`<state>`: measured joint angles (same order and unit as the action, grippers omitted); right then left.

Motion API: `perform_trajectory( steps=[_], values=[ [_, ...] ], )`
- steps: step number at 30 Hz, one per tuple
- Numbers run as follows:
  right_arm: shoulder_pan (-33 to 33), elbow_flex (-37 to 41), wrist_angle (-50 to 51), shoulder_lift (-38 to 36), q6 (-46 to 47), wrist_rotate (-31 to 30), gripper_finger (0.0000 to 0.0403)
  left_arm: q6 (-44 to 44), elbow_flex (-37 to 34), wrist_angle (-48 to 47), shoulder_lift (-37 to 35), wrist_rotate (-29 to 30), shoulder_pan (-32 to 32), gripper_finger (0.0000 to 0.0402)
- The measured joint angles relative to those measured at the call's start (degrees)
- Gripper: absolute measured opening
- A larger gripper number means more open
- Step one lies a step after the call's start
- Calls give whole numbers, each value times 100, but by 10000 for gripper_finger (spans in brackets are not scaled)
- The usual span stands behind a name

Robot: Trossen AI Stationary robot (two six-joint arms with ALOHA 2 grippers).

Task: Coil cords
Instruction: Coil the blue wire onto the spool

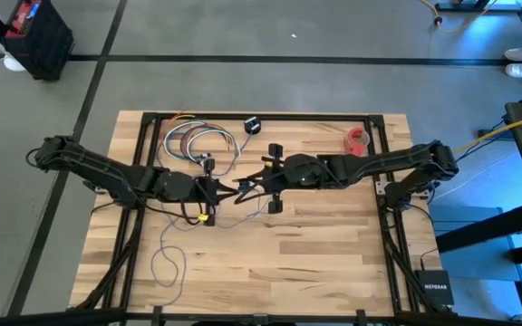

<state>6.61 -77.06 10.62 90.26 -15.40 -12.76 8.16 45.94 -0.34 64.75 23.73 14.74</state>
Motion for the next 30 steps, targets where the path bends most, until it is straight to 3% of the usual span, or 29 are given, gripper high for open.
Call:
perform_trajectory(
  steps=[7, 14, 21, 30],
  values=[
    [22, 0, 2, -5, -297, -237, 10, -204, -1, 72, 24, 0, -30, 30],
    [22, 2, 148, -399, -286, -586, 9, -159, 59, 132, -98, 154, -30, 98],
    [92, 67, 199, -1012, -100, -1739, 5, -365, 111, 155, -66, 115, -10, 148],
    [-151, 1884, -2694, -1086, -4, -1980, 4, -350, 36, 1052, 742, 120, -150, 145]
  ],
)
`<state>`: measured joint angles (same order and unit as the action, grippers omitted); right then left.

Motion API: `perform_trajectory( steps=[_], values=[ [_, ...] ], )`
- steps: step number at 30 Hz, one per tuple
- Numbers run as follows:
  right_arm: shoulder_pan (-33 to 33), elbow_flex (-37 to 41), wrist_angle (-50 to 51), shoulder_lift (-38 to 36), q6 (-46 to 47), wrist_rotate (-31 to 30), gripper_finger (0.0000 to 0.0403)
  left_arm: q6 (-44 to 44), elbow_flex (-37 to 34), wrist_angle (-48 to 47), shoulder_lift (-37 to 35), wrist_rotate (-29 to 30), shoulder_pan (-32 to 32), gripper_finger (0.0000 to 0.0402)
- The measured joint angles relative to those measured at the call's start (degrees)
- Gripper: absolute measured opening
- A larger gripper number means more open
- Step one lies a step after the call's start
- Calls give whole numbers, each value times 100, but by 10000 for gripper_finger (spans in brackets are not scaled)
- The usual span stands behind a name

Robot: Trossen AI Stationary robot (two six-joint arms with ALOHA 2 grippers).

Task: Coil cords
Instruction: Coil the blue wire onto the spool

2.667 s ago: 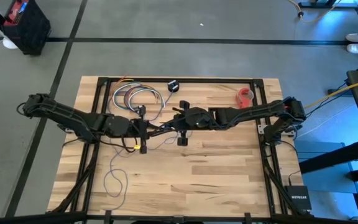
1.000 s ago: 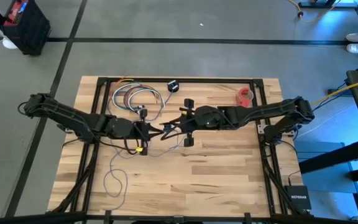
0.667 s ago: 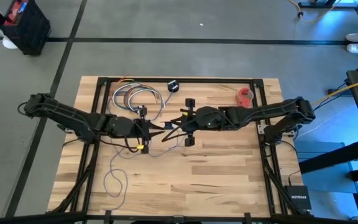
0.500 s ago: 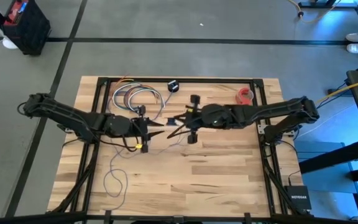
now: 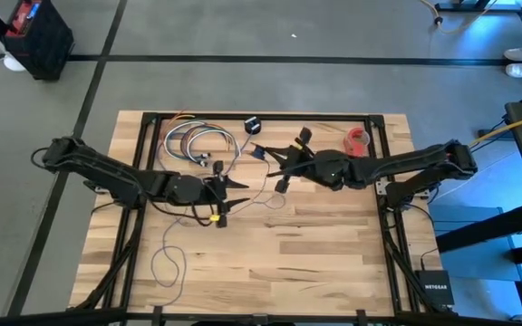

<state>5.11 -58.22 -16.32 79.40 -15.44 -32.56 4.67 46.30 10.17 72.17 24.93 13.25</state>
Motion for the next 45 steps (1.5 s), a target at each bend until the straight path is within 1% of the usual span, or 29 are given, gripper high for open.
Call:
perform_trajectory(
  steps=[4, 7, 8, 12, 16, 18, 26, 34, 37, 39, 43, 45],
  values=[
    [-77, 873, -1668, 0, -71, -17, 5, -264, 0, 300, 297, 24, -245, 144],
    [-166, 1228, -2455, 46, -136, 70, 5, -407, -2, 534, 546, 22, -437, 144],
    [-182, 1288, -2583, 50, -146, 106, 4, -465, -2, 651, 629, 22, -491, 144],
    [-186, 1323, -2692, 74, -198, 210, 6, -680, -2, 1163, 932, -92, -638, 144],
    [-177, 1323, -2500, 83, -322, 212, 7, -727, -2, 1275, 1085, -751, -709, 143],
    [-177, 1323, -2408, 88, -328, 214, 8, -740, -2, 1214, 1085, -888, -707, 143],
    [-179, 1323, -2433, 125, -437, 236, 9, -785, -1, 1199, 1136, -890, -804, 143],
    [-177, 1323, -2436, 125, -411, 257, 9, -880, 0, 1351, 1402, -813, -932, 141],
    [-177, 1323, -2432, 125, -409, 258, 9, -864, -4, 1342, 1496, -820, -928, 123],
    [-177, 1323, -2434, 125, -406, 258, 9, -848, -4, 1326, 1494, -822, -948, 95],
    [-171, 1323, -2511, 125, -397, 366, 9, -518, -6, 1202, 1491, -815, -972, 19],
    [-171, 1321, -2595, 125, -391, 514, 9, -391, -4, 1140, 1475, -800, -974, 9]
  ],
)
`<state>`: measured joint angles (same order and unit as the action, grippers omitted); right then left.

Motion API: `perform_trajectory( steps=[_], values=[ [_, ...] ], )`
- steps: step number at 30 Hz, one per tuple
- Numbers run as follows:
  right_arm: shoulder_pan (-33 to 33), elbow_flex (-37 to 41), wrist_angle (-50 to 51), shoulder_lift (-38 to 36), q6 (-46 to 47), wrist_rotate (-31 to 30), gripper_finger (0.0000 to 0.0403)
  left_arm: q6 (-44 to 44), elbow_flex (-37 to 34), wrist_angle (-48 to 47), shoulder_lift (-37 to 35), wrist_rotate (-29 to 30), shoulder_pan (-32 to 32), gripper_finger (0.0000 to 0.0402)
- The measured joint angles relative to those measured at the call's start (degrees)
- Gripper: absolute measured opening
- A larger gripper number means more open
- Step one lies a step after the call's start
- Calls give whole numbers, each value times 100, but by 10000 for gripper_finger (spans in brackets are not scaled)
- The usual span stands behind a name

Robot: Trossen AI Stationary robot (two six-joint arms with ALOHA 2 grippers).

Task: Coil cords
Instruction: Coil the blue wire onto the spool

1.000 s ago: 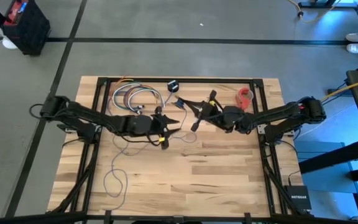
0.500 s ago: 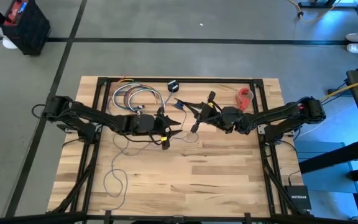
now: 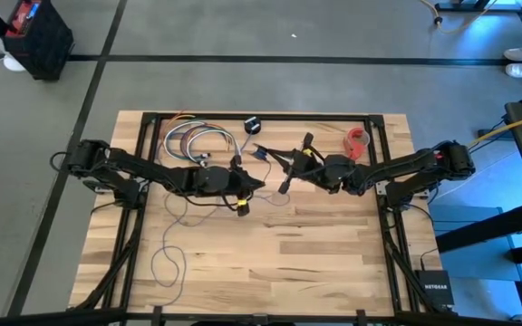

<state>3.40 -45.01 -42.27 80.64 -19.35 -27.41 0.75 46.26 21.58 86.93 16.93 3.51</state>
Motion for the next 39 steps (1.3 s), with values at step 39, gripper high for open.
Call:
perform_trajectory(
  steps=[39],
  values=[
    [258, -7, 220, -79, 50, 303, 10, -362, 0, -4347, -2508, 924, -148, 19]
  ],
)
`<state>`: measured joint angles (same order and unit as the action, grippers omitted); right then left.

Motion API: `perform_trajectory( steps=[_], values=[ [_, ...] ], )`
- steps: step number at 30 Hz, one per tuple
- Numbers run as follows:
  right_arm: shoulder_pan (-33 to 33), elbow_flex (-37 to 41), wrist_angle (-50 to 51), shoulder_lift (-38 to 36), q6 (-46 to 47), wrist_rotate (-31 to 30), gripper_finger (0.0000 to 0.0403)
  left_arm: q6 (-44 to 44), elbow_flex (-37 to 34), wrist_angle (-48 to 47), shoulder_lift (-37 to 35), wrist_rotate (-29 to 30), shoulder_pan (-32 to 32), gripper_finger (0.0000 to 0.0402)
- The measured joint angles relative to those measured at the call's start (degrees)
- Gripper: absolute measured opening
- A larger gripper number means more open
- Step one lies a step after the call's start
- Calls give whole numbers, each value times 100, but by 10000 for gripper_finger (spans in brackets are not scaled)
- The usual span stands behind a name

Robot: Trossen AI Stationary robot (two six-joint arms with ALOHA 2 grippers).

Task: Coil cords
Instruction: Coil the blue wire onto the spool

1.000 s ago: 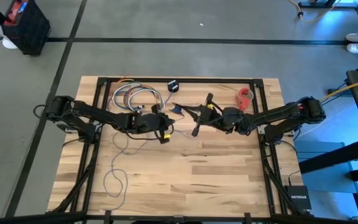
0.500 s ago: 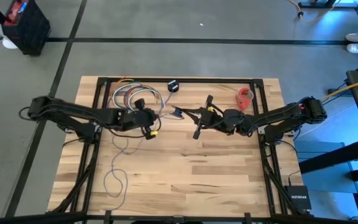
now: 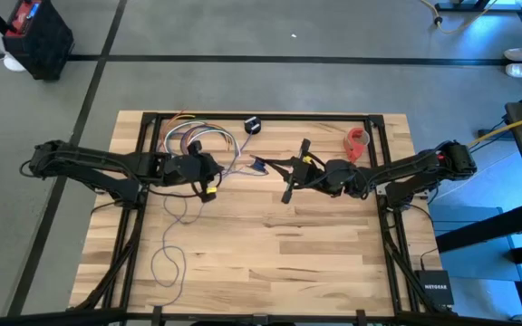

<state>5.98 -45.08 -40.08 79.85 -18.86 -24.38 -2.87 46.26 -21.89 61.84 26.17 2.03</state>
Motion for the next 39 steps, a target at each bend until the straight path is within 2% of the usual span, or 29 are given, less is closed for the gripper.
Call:
perform_trajectory(
  steps=[4, 9, 14, 21, 28, 35, 39],
  values=[
    [0, 0, -13, 0, -99, 0, 10, -12, 0, 60, 2, -391, 2, 72],
    [0, 0, -30, 0, -102, 0, 10, 5, 0, 661, -30, -1170, 9, 134],
    [0, 0, -30, 0, -103, 0, 10, 179, 0, 1664, 305, -1228, 81, 163],
    [0, 2, -35, 0, -104, 0, 10, 198, 0, 3444, 1432, -1611, 223, 158],
    [0, 2, -30, 0, -104, 0, 10, 135, -2, 4379, 2376, -1758, 297, 149],
    [0, 2, -33, 0, -104, -2, 10, 208, -2, 4554, 2591, -1765, 287, 144],
    [0, 2, -35, 0, -104, -2, 10, 290, -2, 4537, 2579, -1765, 287, 121]
  ],
)
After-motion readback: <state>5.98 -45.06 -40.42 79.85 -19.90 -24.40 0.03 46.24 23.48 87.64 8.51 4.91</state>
